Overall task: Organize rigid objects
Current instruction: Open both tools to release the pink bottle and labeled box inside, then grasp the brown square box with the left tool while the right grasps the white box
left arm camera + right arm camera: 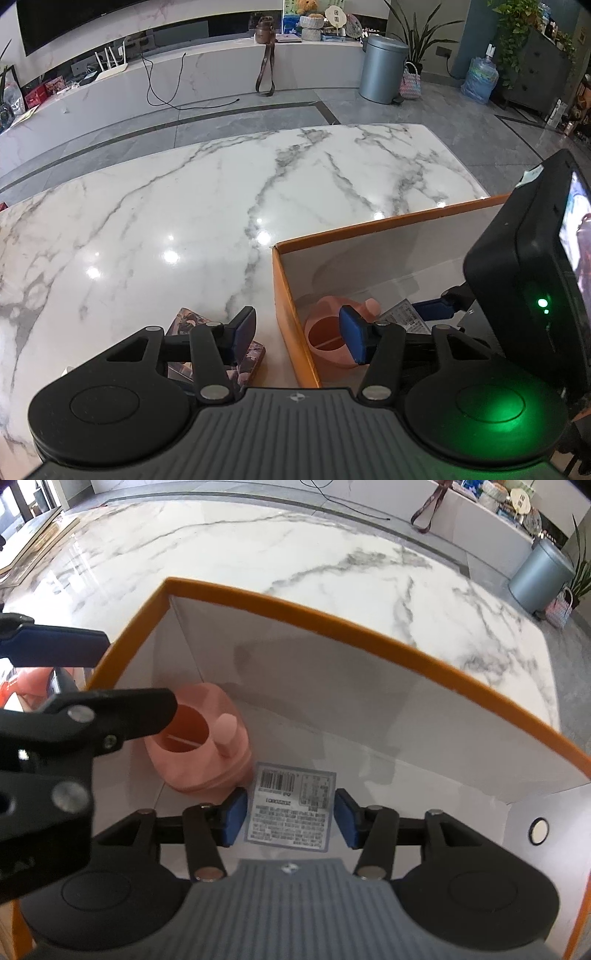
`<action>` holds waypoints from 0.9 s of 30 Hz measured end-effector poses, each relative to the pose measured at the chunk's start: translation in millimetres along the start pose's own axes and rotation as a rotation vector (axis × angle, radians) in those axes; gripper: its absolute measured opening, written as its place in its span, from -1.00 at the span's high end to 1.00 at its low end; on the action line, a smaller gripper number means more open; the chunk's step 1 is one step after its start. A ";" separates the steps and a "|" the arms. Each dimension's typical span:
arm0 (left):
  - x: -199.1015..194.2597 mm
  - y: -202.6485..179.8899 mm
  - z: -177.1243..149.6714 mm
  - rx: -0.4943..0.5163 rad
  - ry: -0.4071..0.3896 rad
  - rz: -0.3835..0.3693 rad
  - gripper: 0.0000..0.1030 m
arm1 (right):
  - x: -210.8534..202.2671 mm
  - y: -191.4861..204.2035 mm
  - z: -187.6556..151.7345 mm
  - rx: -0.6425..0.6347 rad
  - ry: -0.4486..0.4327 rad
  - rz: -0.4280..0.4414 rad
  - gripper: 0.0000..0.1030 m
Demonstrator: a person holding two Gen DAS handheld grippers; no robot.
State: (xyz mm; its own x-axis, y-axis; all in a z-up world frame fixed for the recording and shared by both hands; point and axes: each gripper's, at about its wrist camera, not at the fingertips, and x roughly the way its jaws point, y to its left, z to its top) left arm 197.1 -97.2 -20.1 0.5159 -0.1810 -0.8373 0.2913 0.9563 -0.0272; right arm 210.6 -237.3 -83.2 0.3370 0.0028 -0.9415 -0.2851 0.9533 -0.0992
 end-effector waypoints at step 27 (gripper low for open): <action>-83.1 35.4 -24.4 0.006 -0.167 0.095 -0.07 | -113.0 65.6 -16.1 -0.163 -0.404 -0.036 -0.14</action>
State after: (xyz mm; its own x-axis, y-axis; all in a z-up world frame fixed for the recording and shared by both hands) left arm 144.9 -42.7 35.1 0.6677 -0.1264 -0.7336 0.2396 0.9695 0.0510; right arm 139.3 -179.9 11.4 0.6642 0.1188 -0.7381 -0.3936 0.8949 -0.2102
